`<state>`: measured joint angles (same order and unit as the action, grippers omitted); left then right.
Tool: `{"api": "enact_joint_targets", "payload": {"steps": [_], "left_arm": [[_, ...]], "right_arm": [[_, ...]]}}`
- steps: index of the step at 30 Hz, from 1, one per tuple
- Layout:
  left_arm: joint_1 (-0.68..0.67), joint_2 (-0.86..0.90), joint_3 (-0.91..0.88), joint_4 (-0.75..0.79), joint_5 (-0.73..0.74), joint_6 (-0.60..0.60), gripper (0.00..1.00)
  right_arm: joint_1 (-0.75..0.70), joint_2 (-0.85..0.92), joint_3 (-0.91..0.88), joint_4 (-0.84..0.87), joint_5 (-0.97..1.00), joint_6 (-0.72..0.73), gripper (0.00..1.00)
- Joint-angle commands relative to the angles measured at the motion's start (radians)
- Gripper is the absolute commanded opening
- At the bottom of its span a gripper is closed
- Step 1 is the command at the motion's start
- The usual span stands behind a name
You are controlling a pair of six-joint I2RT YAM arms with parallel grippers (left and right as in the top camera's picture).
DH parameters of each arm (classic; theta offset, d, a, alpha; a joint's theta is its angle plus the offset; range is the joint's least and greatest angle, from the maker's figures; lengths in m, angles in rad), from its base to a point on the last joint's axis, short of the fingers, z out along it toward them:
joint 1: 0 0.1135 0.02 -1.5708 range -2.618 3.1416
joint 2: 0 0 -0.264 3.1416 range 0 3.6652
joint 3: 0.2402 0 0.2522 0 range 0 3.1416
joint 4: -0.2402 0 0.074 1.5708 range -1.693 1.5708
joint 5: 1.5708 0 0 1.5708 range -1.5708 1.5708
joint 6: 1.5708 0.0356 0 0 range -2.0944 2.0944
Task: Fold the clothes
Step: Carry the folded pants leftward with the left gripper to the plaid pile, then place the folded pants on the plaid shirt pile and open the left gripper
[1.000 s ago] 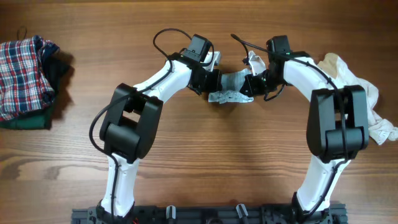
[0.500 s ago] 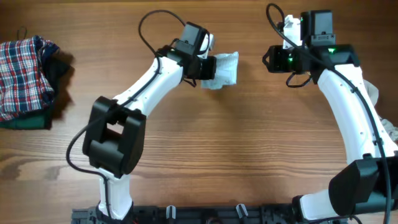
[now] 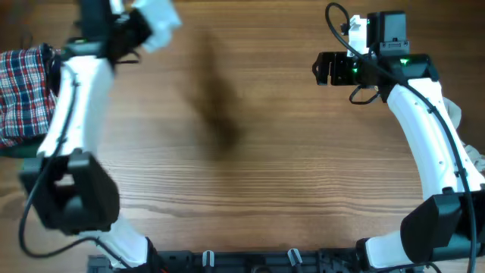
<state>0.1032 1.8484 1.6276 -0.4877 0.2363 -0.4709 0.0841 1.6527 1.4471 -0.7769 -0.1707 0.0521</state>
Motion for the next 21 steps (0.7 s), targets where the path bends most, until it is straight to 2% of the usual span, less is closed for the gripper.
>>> {"api": "enact_joint_targets", "payload": {"steps": [1,6,9,13,21], "left_arm": [[0.179,-0.075,0.024,0.011,0.002,-0.068,0.04],[0.433,-0.076,0.024,0.010,0.022,-0.242,0.04],[0.552,-0.073,0.024,-0.007,0.078,-0.245,0.04],[0.608,-0.016,0.010,-0.066,0.089,-0.245,0.04],[0.686,0.035,-0.190,-0.016,0.084,-0.275,0.04]], "right_arm": [[0.000,0.008,0.004,0.006,0.021,0.001,1.00],[0.001,0.008,0.004,0.006,0.021,0.001,1.00],[0.001,0.008,0.004,0.006,0.021,0.001,0.99],[0.000,0.008,0.004,0.006,0.021,0.001,0.99],[0.001,0.008,0.004,0.006,0.021,0.001,1.00]]}}
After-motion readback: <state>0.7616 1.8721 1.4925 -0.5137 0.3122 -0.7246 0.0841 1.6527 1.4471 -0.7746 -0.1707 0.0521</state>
